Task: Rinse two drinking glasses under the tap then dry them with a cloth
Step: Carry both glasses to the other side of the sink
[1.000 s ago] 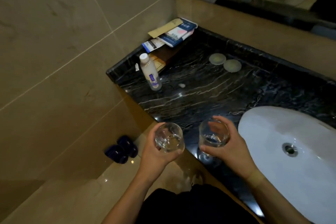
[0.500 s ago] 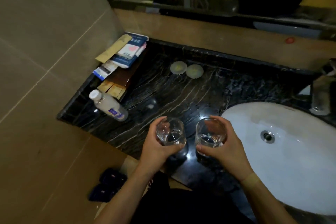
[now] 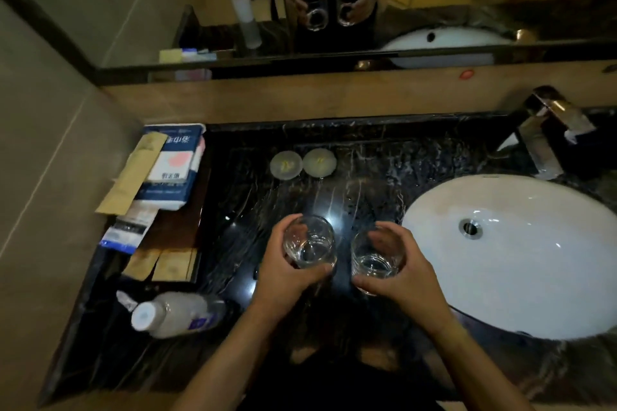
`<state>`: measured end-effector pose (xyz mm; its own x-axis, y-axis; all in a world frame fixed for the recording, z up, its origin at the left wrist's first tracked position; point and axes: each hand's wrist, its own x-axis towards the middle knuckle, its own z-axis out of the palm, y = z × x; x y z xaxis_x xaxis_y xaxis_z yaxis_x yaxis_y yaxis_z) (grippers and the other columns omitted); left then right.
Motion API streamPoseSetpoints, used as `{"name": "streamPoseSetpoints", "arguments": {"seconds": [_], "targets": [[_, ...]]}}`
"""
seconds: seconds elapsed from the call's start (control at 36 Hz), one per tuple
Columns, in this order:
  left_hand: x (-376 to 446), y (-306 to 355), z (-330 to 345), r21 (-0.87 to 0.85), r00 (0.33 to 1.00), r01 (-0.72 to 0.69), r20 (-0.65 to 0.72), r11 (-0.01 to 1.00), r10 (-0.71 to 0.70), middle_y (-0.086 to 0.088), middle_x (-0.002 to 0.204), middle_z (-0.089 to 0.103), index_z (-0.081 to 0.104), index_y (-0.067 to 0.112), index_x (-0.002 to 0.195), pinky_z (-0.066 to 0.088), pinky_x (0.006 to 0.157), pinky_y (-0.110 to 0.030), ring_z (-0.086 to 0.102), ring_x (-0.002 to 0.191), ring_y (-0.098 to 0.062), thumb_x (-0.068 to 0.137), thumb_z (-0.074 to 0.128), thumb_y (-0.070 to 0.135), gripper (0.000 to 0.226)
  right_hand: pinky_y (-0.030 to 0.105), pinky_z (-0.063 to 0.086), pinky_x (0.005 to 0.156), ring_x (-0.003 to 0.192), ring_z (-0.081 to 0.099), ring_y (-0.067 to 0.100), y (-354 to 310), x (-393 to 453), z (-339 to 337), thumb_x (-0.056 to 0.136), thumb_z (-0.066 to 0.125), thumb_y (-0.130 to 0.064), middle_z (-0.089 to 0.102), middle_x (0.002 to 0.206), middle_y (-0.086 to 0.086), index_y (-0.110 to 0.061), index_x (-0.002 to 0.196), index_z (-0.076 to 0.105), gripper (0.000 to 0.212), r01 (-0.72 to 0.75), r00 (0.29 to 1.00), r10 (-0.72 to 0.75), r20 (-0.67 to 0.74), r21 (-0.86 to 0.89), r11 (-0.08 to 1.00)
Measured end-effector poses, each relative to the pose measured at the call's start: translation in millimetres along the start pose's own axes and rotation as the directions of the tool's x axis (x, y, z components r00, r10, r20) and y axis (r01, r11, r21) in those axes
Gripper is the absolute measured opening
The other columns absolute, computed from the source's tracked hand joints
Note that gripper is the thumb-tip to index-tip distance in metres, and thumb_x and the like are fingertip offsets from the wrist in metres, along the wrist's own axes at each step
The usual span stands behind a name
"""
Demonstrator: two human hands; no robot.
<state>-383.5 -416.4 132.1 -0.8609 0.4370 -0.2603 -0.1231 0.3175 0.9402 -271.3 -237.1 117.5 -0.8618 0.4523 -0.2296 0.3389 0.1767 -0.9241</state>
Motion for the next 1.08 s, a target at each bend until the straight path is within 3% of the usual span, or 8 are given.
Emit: {"name": "streamPoseSetpoints", "arguments": {"seconds": [0.08,0.22,0.44,0.56,0.69,0.89,0.94,1.08], "targets": [[12,-1,-12,0.012,0.999,-0.033,0.014,0.999,0.033,0.015,0.123,0.060,0.050,0.034,0.128,0.049,0.092,-0.016,0.058,0.110,0.010,0.063,0.091,0.003,0.083,0.021,0.048,0.100,0.115,0.060,-0.004,-4,5,12,0.053,0.097,-0.027,0.066,0.123,-0.016,-0.036,0.130,0.049,0.092,-0.004,0.998,0.004,-0.064,0.001,1.000],[38,-9,-33,0.027,0.997,-0.071,0.040,0.997,0.070,0.016,0.123,0.059,0.048,0.036,0.128,0.043,0.085,-0.003,0.056,0.110,0.013,0.064,0.090,0.002,0.083,0.024,0.049,0.100,0.116,0.060,-0.001,-8,20,35,0.054,0.098,-0.024,0.066,0.123,-0.016,-0.037,0.130,0.049,0.091,-0.034,0.991,0.035,-0.126,0.012,0.999],[63,-26,-39,-0.033,1.000,-0.030,0.008,0.999,0.030,0.018,0.127,0.060,0.047,0.042,0.132,0.046,0.092,-0.017,0.058,0.116,0.004,0.065,0.091,0.008,0.087,0.016,0.045,0.098,0.115,0.058,-0.007,-11,51,47,0.051,0.098,-0.028,0.065,0.121,-0.024,-0.047,0.126,0.049,0.092,-0.083,0.993,0.082,-0.086,-0.002,0.997],[84,-31,-33,-0.069,0.997,-0.007,-0.081,0.998,0.001,0.022,0.124,0.060,0.047,0.043,0.130,0.046,0.093,-0.019,0.058,0.114,0.007,0.064,0.091,0.007,0.087,0.021,0.046,0.100,0.115,0.059,-0.005,-11,77,45,0.046,0.095,-0.041,0.065,0.123,-0.019,-0.042,0.127,0.049,0.094,-0.101,0.994,0.102,-0.044,0.016,0.995],[118,-35,-23,-0.075,0.974,-0.034,-0.225,0.997,0.016,0.016,0.127,0.058,0.045,0.041,0.129,0.048,0.099,-0.032,0.059,0.118,-0.008,0.065,0.091,0.007,0.085,0.013,0.044,0.095,0.114,0.056,-0.009,-15,118,47,0.056,0.095,-0.031,0.060,0.125,-0.024,-0.046,0.123,0.046,0.085,-0.066,0.996,0.065,-0.055,-0.009,0.998],[177,-27,-19,-0.093,0.951,-0.076,-0.305,0.993,0.044,0.013,0.117,0.062,0.047,0.026,0.128,0.048,0.086,-0.011,0.064,0.103,0.003,0.065,0.088,-0.004,0.081,0.007,0.044,0.088,0.108,0.057,-0.011,-21,186,60,0.062,0.093,-0.017,0.060,0.120,-0.023,-0.047,0.120,0.047,0.080,0.023,0.990,-0.022,-0.141,0.006,1.000],[193,-28,-21,-0.075,0.950,-0.073,-0.309,0.994,0.047,0.015,0.116,0.062,0.048,0.030,0.125,0.048,0.085,-0.010,0.063,0.100,0.006,0.065,0.087,-0.005,0.080,0.012,0.046,0.092,0.112,0.057,-0.004,-21,205,65,0.062,0.093,-0.020,0.059,0.122,-0.021,-0.045,0.121,0.047,0.079,0.039,0.988,-0.037,-0.148,0.006,0.999],[227,-33,-27,-0.010,0.963,-0.060,-0.265,0.998,0.055,0.010,0.125,0.060,0.048,0.030,0.130,0.049,0.092,-0.017,0.061,0.111,-0.002,0.062,0.091,0.004,0.085,0.004,0.043,0.084,0.103,0.058,-0.014,-23,239,75,0.060,0.094,-0.026,0.061,0.110,-0.035,-0.051,0.117,0.047,0.078,0.033,0.987,-0.027,-0.155,0.041,0.999]]}}
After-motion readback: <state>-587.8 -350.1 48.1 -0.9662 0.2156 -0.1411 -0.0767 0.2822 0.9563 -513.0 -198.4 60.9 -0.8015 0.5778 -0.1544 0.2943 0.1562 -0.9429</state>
